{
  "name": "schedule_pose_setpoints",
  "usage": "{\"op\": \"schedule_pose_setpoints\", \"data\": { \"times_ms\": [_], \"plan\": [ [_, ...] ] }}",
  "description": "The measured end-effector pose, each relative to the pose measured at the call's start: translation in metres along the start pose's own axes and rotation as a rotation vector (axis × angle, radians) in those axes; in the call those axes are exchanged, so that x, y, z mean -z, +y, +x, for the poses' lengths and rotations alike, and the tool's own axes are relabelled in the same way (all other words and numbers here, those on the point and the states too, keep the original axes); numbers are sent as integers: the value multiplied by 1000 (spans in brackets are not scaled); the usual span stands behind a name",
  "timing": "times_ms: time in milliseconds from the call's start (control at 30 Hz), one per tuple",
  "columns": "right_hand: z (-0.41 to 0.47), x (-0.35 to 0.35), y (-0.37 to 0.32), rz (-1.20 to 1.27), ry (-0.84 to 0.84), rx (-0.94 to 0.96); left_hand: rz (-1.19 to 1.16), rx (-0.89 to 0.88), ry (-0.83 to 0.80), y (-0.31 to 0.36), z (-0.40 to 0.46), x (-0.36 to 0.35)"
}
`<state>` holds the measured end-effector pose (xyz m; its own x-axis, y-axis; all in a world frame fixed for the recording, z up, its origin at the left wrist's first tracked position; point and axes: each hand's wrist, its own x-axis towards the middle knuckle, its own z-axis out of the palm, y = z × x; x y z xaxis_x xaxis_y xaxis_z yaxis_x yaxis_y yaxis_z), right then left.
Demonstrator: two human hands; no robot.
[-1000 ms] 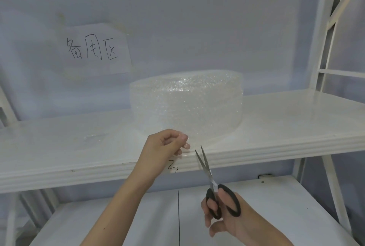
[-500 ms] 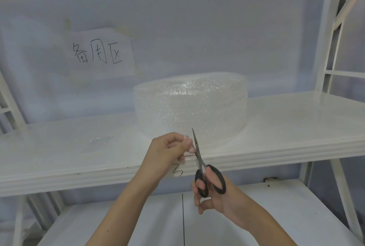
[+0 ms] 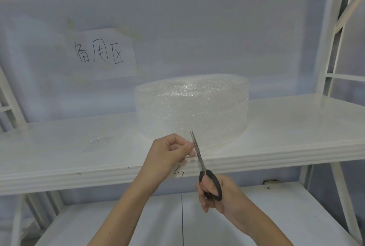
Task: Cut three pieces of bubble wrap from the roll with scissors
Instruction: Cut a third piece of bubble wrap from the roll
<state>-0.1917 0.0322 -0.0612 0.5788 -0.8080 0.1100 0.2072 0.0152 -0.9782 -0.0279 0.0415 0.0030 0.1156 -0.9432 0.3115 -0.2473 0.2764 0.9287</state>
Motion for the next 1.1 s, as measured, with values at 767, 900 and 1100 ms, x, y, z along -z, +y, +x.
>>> {"op": "schedule_pose_setpoints", "data": {
  "times_ms": [767,900,1100],
  "plan": [
    [-5,5,-1,59,-145,-58,-25,-63,-115,-6,-4,7],
    [0,0,-11,13,-121,-16,-21,-75,-130,-6,-4,8],
    [1,-4,-14,-46,-50,4,-19,-76,-134,-6,-3,9]
  ]
}}
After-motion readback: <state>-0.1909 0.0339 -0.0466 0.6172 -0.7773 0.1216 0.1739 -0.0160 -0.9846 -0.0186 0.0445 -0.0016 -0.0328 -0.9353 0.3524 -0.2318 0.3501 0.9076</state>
